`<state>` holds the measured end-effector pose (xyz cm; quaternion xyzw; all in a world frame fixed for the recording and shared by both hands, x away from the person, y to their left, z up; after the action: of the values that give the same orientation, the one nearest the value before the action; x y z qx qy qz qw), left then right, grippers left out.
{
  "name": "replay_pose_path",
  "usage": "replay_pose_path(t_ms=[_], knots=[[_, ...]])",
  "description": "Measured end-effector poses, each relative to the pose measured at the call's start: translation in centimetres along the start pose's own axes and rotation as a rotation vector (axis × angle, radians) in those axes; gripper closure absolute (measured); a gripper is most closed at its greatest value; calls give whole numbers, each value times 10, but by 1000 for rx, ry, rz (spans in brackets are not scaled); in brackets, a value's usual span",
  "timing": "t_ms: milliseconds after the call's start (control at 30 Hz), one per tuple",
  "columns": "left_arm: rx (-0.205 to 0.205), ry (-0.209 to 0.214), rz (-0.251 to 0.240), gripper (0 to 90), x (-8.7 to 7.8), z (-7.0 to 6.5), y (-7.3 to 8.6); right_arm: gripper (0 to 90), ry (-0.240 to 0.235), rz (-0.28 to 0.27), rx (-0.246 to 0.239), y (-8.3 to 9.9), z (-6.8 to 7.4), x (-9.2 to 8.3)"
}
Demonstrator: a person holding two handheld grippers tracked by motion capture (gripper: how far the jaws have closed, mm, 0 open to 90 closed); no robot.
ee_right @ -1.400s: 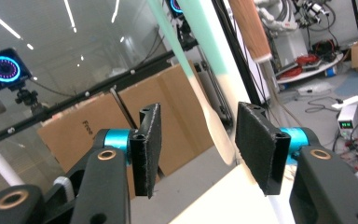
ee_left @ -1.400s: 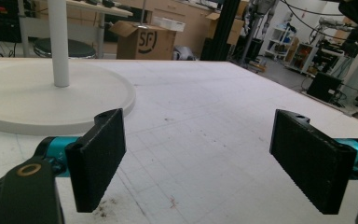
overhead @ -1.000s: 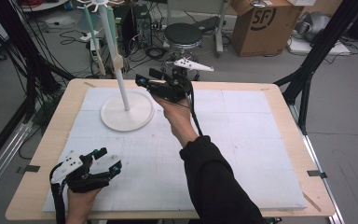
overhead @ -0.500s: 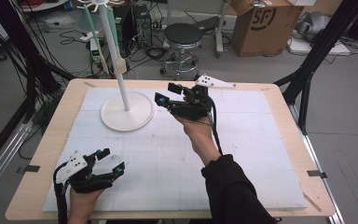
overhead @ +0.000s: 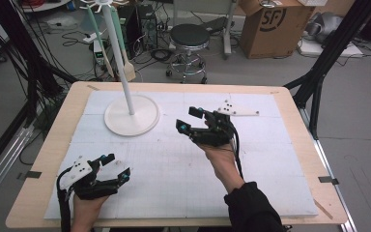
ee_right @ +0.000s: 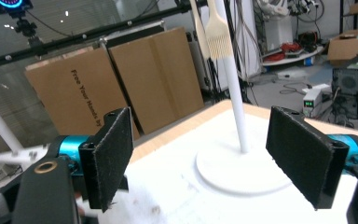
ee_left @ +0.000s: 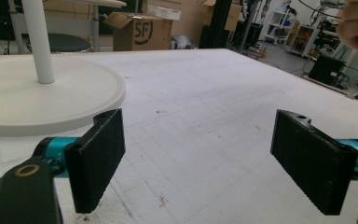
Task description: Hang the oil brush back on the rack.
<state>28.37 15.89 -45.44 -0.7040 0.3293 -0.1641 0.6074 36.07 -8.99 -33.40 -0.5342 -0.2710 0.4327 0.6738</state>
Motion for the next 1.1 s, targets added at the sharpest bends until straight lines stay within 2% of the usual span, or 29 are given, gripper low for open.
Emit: replay_pose_path(t_ms=[200, 300, 367, 600, 767, 967, 1100], knots=[[-1, 5, -4, 180, 0, -1, 0, 214, 22, 38, -16, 19, 0, -13], [2, 9, -2, 180, 1, -2, 0, 213, 12, 34, -18, 23, 0, -19], [5, 10, -4, 180, 1, -3, -1, 193, 25, 64, -23, 28, -1, -24], [6, 7, 2, 179, 2, -4, 0, 199, 43, 45, -11, 37, -8, -44], [11, 8, 3, 179, 2, -4, 0, 198, 46, 52, 3, 43, -10, -48], [8, 4, -3, 176, 0, -3, 0, 197, 31, 54, 2, 47, -5, -47], [12, 7, -6, 174, -1, -3, 0, 196, 33, 85, -31, 54, -1, -50]])
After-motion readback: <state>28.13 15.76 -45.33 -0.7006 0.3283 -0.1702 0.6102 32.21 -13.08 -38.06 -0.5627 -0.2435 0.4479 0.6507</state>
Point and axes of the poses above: each handheld gripper's, and its own axes: x roughly forward along the jaws, y roughly out of its underside, z roughly to its left, the point moved 8 cm from there along x, roughly forward along the jaws, and after that the axes turned 1 degree about -x, right-handed, at the moved point
